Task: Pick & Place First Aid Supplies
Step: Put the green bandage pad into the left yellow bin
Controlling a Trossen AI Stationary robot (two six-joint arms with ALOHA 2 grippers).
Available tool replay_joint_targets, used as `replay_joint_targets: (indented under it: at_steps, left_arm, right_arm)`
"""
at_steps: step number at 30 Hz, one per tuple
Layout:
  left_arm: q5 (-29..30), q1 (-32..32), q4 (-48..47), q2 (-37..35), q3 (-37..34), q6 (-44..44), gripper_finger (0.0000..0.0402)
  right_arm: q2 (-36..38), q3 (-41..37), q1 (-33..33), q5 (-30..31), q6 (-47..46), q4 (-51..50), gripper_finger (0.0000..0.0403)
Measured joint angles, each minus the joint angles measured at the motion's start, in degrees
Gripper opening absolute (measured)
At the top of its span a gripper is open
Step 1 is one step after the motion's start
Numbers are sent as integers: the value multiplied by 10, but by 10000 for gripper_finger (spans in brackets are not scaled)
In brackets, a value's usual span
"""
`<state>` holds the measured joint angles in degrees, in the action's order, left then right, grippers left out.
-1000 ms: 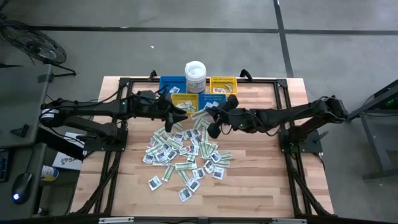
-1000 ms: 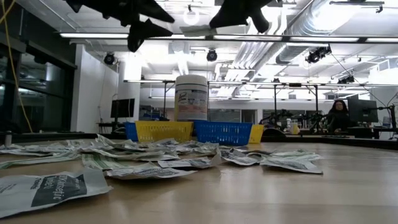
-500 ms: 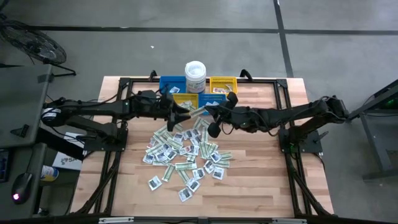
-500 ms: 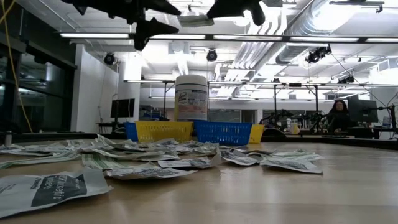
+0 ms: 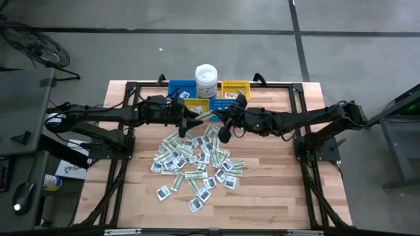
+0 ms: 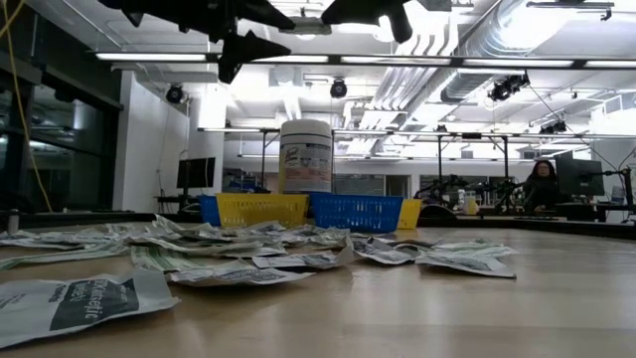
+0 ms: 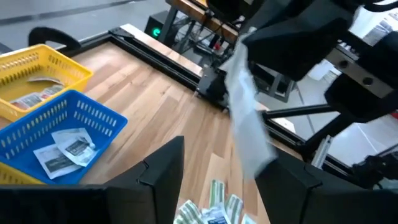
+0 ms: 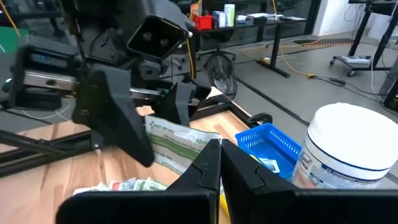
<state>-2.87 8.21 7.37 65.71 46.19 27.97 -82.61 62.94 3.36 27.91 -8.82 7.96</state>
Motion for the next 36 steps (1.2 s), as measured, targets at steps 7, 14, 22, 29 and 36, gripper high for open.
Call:
replay_joint_targets:
  at_steps: [7,14,22,29,36]
  left_arm:
    - [2,0,2,0,0,0,110]
    - [1,0,2,0,0,-3,23]
    - [-6,0,1,0,0,-5,3]
    - [-6,0,-7,0,0,-5,2]
    - [37,11,-72,0,0,-5,1]
  right_arm:
    - [0,0,0,-5,-1,-21,0]
    - [0,0,0,-4,-1,-28,0]
    - [0,0,0,-3,-1,-27,2]
    - [6,0,-2,2,-21,-21,53]
    - [56,0,-20,14,-71,-47,142]
